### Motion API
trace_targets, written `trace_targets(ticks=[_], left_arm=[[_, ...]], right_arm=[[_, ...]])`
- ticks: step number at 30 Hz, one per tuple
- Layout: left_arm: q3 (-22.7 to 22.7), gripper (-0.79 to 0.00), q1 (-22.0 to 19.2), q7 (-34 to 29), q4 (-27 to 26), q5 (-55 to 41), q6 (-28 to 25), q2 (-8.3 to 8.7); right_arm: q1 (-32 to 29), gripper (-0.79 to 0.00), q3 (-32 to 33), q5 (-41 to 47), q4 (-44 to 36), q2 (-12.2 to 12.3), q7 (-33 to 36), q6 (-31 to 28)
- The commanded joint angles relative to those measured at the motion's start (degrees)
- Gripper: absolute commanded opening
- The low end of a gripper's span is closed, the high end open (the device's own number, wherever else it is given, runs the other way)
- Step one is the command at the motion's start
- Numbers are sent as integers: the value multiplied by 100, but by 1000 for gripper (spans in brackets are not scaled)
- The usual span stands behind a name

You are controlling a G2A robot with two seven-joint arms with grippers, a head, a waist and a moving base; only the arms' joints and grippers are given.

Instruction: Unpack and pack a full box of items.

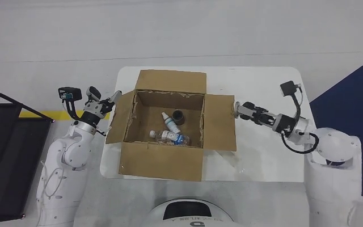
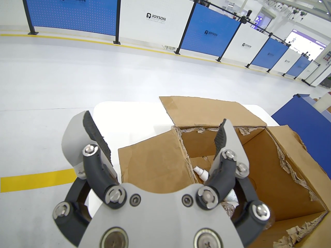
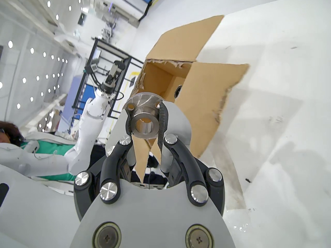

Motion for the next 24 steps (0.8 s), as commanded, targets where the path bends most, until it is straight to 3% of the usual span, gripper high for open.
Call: trace_targets(ticks=[1,9,18,24], left_arm=[[0,0,0,0,0,0,0,0],[0,0,0,0,0,0,0,0],[0,0,0,0,0,0,0,0],[0,0,0,0,0,0,0,0]], right_arm=[[339,-785,-553,-326,-20,4,47,158],[1432,-785,-2686,-2099,102,-33,309,418],[2093,-785,-4286,-3595,416,-155,136,835],[2635,-785,-5159,-4250,1252,-308,69,1076]])
